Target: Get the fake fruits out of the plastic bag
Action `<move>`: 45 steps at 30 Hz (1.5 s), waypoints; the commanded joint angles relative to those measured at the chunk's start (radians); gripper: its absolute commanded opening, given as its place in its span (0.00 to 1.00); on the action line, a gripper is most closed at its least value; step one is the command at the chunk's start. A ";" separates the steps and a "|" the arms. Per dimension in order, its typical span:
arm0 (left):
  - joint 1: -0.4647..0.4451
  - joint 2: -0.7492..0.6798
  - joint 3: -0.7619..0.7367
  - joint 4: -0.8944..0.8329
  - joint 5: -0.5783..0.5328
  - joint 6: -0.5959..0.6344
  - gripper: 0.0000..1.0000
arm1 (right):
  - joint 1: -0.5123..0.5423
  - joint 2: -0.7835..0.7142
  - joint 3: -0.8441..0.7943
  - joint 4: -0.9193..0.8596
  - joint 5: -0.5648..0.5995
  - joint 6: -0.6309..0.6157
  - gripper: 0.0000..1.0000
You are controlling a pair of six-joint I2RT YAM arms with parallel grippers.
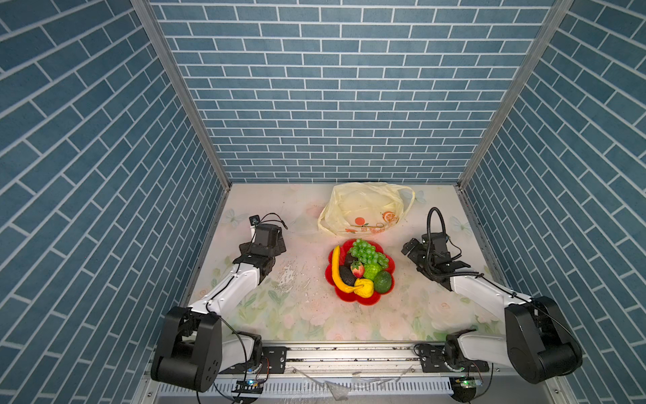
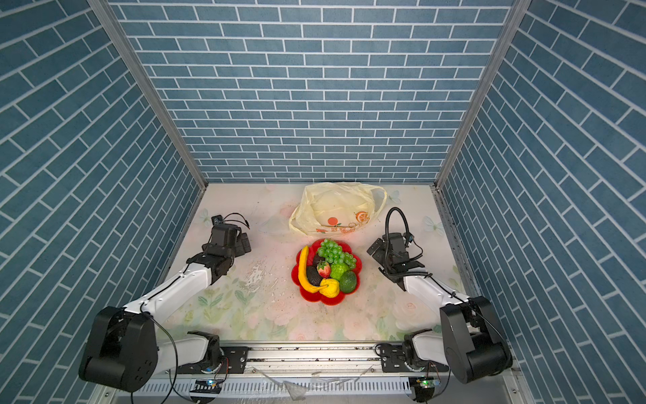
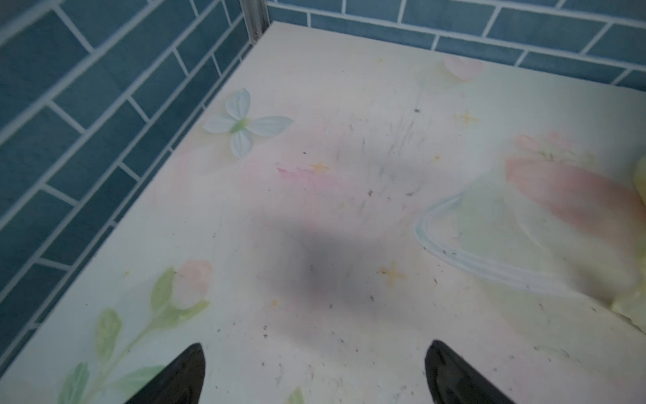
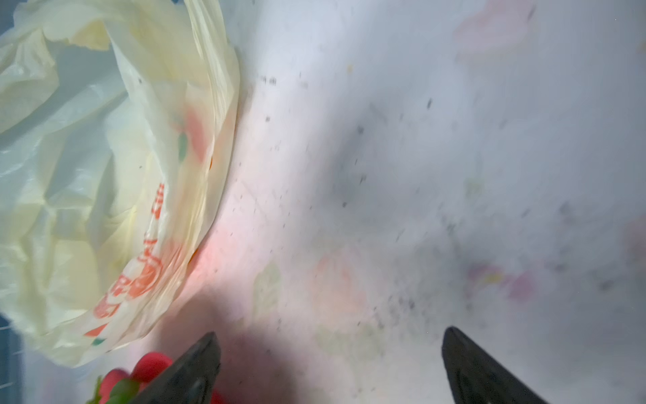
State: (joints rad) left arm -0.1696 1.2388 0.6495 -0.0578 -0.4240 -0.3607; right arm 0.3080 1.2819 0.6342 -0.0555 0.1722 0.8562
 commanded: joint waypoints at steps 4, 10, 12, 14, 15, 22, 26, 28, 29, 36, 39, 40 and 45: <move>0.061 -0.045 -0.131 0.341 -0.086 0.200 0.99 | -0.044 0.026 0.092 0.056 0.315 -0.628 0.99; 0.080 0.109 -0.278 0.773 -0.009 0.367 0.99 | -0.113 0.141 -0.055 0.456 0.287 -0.855 0.99; 0.122 0.151 -0.287 0.834 0.061 0.330 0.99 | -0.123 0.186 -0.105 0.588 0.250 -0.906 0.99; 0.157 0.204 -0.325 0.945 0.178 0.336 0.99 | -0.139 0.186 -0.144 0.683 0.203 -0.951 0.99; 0.159 0.205 -0.311 0.919 0.206 0.344 0.99 | -0.158 0.187 -0.166 0.734 0.151 -0.957 0.99; 0.153 0.279 -0.269 0.910 0.331 0.402 0.99 | -0.270 0.154 -0.250 0.830 -0.201 -0.923 0.99; 0.153 0.288 -0.276 0.943 0.335 0.402 0.99 | -0.334 0.269 -0.347 1.132 -0.196 -0.838 0.98; 0.153 0.283 -0.274 0.934 0.335 0.401 0.99 | -0.340 0.229 -0.294 0.974 -0.162 -0.825 0.99; 0.153 0.284 -0.276 0.941 0.335 0.402 0.99 | -0.339 0.270 -0.278 1.008 -0.123 -0.813 0.99; 0.151 0.283 -0.273 0.932 0.334 0.402 0.99 | -0.335 0.259 -0.271 0.982 0.029 -0.762 0.99; 0.151 0.284 -0.273 0.933 0.333 0.402 0.99 | -0.335 0.260 -0.274 0.985 0.031 -0.765 0.99; 0.151 0.284 -0.273 0.934 0.332 0.402 0.99 | -0.331 0.255 -0.271 0.973 0.035 -0.767 0.99; 0.151 0.284 -0.272 0.933 0.332 0.403 0.99 | -0.331 0.258 -0.262 0.960 0.018 -0.773 0.99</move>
State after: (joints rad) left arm -0.0181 1.5204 0.3641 0.8524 -0.0990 0.0349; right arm -0.0261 1.5391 0.3378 0.8852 0.1772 0.0742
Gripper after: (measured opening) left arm 0.994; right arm 0.991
